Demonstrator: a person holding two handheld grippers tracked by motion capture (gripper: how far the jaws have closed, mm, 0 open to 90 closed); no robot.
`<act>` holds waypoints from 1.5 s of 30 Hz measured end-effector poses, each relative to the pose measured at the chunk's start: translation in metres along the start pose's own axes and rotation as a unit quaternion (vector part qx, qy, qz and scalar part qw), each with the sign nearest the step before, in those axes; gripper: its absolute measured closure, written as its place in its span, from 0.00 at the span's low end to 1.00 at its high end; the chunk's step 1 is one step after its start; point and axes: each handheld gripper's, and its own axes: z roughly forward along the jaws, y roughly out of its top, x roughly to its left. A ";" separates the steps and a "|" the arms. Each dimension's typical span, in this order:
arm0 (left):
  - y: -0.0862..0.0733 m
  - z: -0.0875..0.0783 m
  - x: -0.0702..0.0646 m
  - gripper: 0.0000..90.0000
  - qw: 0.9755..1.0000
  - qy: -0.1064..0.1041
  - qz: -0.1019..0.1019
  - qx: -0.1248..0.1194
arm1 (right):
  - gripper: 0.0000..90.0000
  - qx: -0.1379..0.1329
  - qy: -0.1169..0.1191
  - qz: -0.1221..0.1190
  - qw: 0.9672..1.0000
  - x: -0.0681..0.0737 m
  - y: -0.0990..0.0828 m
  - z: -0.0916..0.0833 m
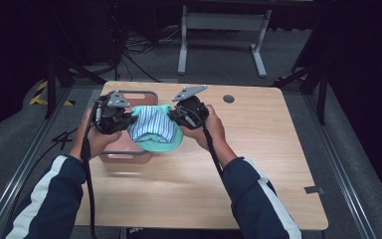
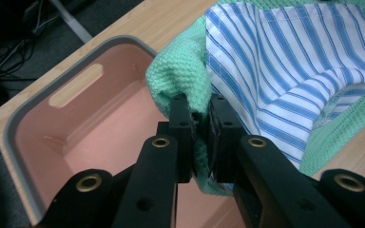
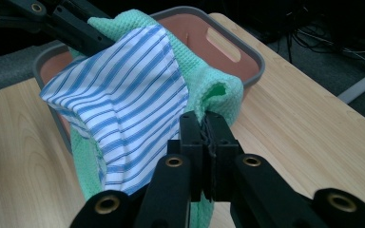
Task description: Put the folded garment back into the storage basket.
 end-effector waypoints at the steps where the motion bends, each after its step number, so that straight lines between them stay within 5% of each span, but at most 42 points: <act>1: -0.001 -0.002 0.002 0.91 1.000 0.002 -0.003 -0.002 | 0.97 -0.001 0.000 -0.001 1.000 0.002 0.002 0.003; 27: -0.036 -0.016 0.042 0.91 0.997 0.055 -0.042 0.013 | 0.97 0.011 0.029 -0.015 0.999 0.029 0.034 0.070; 45: -0.062 0.010 0.053 0.91 0.995 0.066 -0.056 0.044 | 0.97 0.039 0.039 -0.022 0.998 0.046 0.031 0.116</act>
